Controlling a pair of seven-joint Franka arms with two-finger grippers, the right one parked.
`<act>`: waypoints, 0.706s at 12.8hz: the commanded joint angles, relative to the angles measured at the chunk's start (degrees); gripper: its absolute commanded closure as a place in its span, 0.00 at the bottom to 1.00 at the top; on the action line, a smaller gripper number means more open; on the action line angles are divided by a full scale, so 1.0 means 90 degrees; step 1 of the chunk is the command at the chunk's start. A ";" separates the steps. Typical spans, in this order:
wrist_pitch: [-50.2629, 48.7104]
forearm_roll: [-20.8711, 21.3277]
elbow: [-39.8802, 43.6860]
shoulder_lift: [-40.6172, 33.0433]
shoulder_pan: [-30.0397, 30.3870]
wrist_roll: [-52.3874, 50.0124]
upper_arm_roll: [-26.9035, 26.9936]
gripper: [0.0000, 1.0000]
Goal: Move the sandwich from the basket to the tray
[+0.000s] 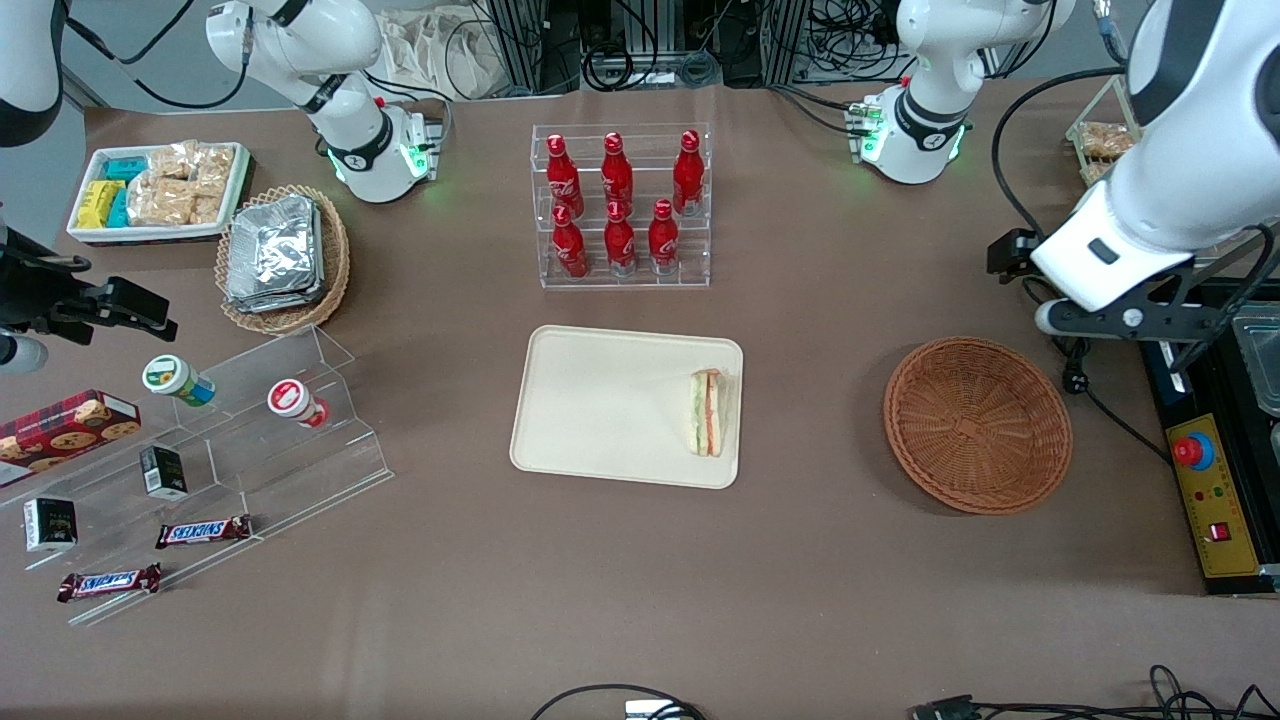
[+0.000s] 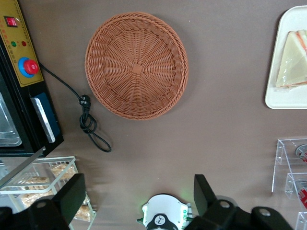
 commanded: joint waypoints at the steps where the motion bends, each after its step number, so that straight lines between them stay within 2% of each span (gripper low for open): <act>1: 0.0695 -0.0257 -0.1256 -0.0945 -0.0403 0.0415 0.0879 0.00; 3: 0.0892 -0.0578 -0.1561 -0.1161 -0.0425 0.0416 0.1097 0.00; 6: 0.1730 -0.0589 -0.2418 -0.1746 -0.0444 0.0406 0.1107 0.00; 8: 0.1742 -0.0589 -0.2402 -0.1719 -0.0483 0.0308 0.1165 0.00; 9: 0.1762 -0.0589 -0.2315 -0.1680 -0.0647 0.0308 0.1436 0.00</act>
